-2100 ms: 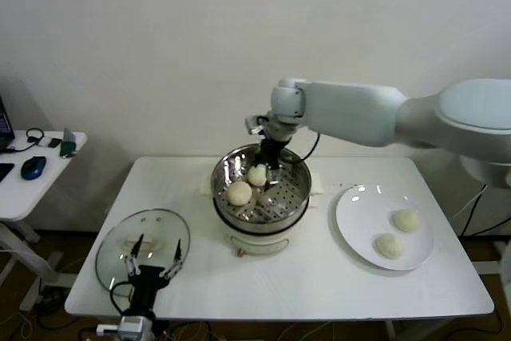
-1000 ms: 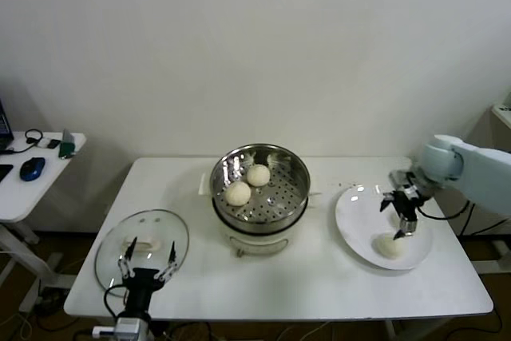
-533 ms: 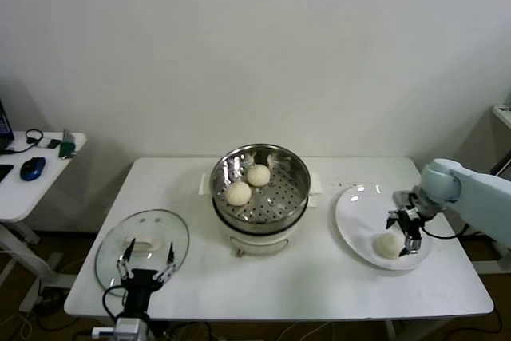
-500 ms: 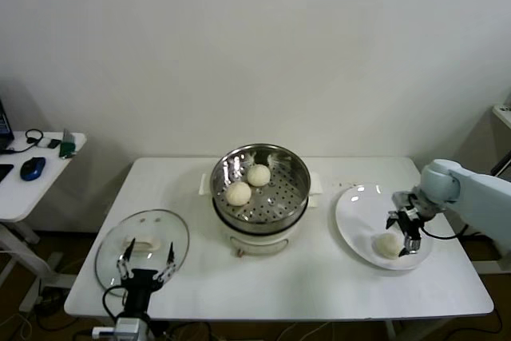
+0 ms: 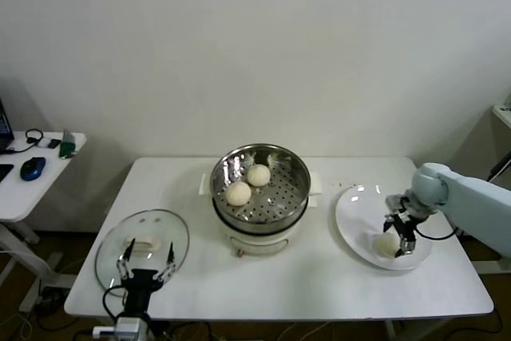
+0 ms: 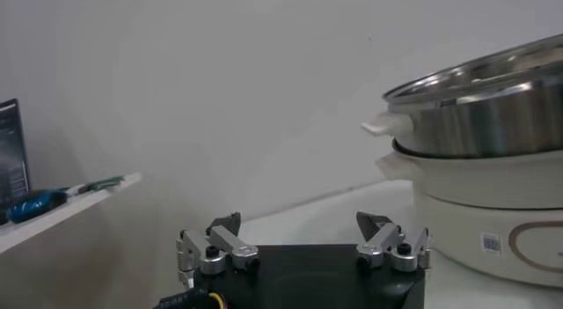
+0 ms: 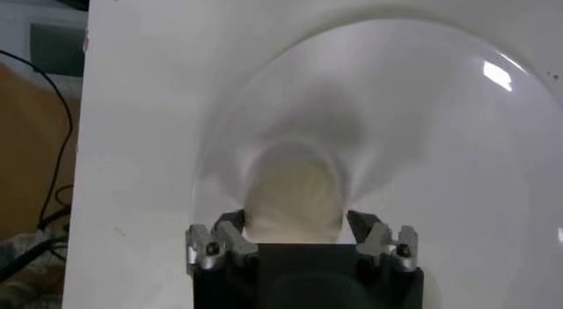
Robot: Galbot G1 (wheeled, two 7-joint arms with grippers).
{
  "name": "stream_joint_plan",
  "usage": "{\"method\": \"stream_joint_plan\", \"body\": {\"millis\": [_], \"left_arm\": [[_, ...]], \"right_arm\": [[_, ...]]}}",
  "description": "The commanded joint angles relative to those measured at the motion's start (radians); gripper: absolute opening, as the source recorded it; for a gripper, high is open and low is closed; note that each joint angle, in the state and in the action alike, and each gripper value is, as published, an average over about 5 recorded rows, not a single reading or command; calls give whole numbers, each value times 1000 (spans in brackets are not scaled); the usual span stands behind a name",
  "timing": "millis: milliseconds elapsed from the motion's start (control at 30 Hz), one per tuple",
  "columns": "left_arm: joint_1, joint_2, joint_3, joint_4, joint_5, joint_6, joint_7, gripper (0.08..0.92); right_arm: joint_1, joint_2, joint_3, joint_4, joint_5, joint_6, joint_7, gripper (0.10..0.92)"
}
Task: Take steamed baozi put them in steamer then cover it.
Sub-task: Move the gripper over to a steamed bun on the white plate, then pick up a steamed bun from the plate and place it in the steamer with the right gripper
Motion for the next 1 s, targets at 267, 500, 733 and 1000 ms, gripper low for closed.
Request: {"method": "stream_joint_plan", "body": {"millis": [267,500,733,1000], "left_arm": [[2,-1,0,-2,1,-1,-1,823],[2,-1,2,-1,1,-2,-1,823],[8,-1,5,-11,6,-3,-3,823],[12,0,9,-9,14,-2,-4,823]], "right_arm": [[-9,18,11,-17,-13,13,-11,664],[201,18,-89,34,-8,160,-56,653],[518,127,-256,38,-42,382,-132,657],[715,269,-326,71,9,542,-140,662]]}}
